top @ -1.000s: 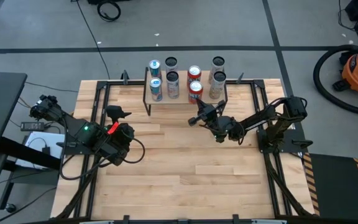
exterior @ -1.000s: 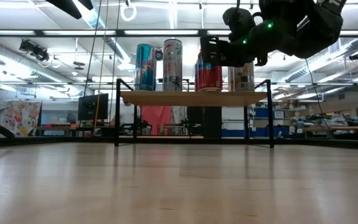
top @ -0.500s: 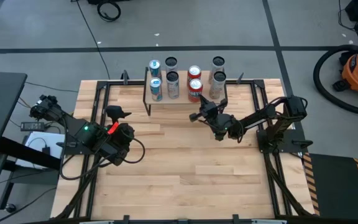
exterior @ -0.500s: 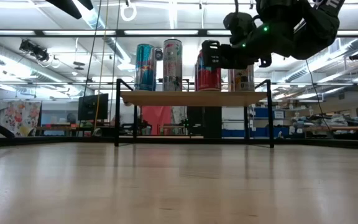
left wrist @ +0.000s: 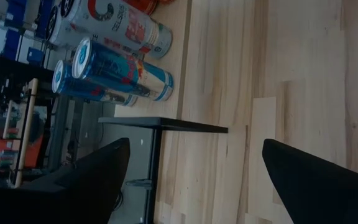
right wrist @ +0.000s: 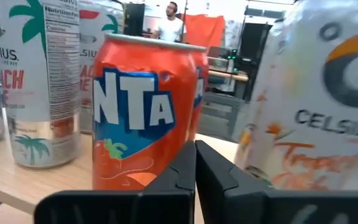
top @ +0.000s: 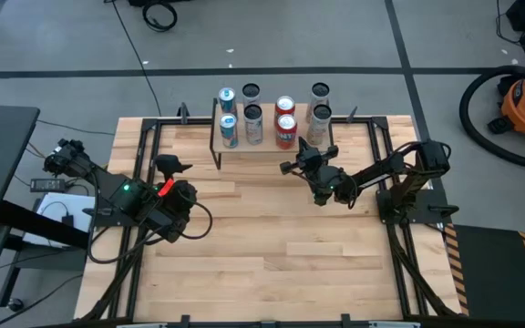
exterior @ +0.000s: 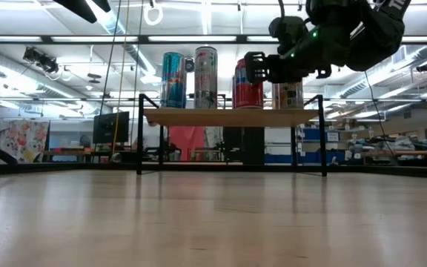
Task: Place canned beverage on shelf
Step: Put the orange soda can on the shelf, then return to Home Position
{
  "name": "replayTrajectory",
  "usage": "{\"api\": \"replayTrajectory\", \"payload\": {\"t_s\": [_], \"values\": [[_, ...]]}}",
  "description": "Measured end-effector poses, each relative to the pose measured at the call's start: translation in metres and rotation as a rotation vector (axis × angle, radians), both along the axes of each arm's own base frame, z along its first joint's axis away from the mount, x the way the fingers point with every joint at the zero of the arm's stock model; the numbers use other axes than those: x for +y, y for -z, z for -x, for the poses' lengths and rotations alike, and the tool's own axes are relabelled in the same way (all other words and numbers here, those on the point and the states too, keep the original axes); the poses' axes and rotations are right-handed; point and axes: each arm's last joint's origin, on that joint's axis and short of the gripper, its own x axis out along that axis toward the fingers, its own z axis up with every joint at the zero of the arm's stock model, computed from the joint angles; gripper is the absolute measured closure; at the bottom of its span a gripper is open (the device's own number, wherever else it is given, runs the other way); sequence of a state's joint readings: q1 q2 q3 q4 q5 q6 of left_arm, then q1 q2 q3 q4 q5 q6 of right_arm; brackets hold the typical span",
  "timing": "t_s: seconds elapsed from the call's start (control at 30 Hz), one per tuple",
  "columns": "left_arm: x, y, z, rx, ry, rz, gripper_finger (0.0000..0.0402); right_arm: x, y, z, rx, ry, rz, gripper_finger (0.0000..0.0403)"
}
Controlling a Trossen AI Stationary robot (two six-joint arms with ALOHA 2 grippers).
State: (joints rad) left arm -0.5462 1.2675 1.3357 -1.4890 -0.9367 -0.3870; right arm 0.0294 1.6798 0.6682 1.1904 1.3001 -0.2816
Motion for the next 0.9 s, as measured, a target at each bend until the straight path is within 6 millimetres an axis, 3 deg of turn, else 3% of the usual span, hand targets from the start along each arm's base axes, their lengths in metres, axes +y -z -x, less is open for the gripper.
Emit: {"api": "replayTrajectory", "payload": {"t_s": [0.17,0.37,0.47,0.63,0.77,0.9], "values": [[0.005,-0.004,0.009,-0.037,-0.053,0.068,0.0024,0.02,-0.013,0.004,0.005,-0.041,0.028,0.0393],[0.013,-0.019,0.039,-0.15,-0.062,0.205,0.0024,0.047,-0.049,0.026,0.004,-0.071,0.037,0.0393],[0.014,-0.025,0.055,-0.192,-0.027,0.301,0.0024,0.057,-0.065,0.049,-0.042,-0.122,0.033,0.0393],[0.018,-0.025,0.084,-0.278,0.06,0.439,0.0024,0.063,-0.083,0.107,-0.177,-0.228,0.001,0.0393],[0.024,-0.009,0.103,-0.366,0.121,0.579,0.0024,0.066,-0.088,0.148,-0.323,-0.388,-0.016,0.0393],[0.025,0.017,0.111,-0.44,0.223,0.659,0.0024,0.072,-0.088,0.171,-0.371,-0.562,0.001,0.0393]]}}
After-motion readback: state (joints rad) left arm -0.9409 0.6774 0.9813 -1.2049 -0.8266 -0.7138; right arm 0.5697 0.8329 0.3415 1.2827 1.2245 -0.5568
